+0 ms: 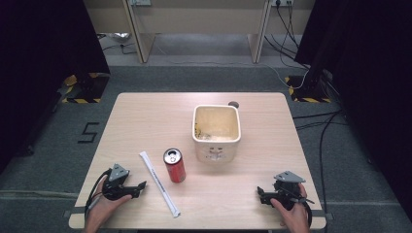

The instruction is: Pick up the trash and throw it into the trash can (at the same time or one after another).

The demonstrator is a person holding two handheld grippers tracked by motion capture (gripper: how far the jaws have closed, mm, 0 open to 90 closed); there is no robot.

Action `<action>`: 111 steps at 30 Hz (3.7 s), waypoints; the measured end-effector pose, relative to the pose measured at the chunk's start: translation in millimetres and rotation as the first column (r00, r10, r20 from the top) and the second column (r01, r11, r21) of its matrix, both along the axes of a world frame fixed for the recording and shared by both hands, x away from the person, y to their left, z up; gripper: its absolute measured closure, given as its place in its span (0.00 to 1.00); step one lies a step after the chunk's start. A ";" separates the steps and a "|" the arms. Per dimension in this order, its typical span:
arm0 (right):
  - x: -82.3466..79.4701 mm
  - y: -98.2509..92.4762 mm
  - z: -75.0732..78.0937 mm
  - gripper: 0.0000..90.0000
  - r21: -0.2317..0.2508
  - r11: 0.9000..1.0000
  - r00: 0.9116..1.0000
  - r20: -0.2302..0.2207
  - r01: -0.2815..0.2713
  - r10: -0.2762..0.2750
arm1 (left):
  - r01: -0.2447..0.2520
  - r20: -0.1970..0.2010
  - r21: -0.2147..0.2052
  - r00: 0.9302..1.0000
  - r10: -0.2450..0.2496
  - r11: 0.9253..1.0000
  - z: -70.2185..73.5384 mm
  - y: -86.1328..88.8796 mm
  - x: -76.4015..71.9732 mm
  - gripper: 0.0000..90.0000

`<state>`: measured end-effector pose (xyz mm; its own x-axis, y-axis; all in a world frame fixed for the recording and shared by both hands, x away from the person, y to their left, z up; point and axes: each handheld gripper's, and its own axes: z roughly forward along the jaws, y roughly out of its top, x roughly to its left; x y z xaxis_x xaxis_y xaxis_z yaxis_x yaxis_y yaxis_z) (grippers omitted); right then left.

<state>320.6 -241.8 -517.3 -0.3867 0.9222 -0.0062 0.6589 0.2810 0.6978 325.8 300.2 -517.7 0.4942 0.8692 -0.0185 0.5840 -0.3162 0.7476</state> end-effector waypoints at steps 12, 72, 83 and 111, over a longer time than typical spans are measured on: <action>0.0 0.0 0.0 0.00 0.000 1.000 1.000 0.000 -0.001 0.001 | 0.092 0.047 -0.060 0.995 -0.090 0.994 24.5 -19.0 -10.0 0.19; -0.1 0.4 -0.2 0.00 0.001 1.000 1.000 0.000 -0.003 0.003 | 0.289 0.117 -0.136 0.955 -0.274 0.948 62.0 -92.8 16.4 0.19; -0.1 0.3 -0.1 0.00 0.000 1.000 1.000 -0.001 -0.005 0.005 | 0.285 0.103 -0.139 0.956 -0.273 0.948 51.1 -99.6 25.0 0.19; 0.0 0.2 0.0 0.00 -0.003 1.000 1.000 0.000 -0.013 0.013 | 0.326 0.135 -0.103 0.941 -0.312 0.940 50.6 -107.8 28.5 0.38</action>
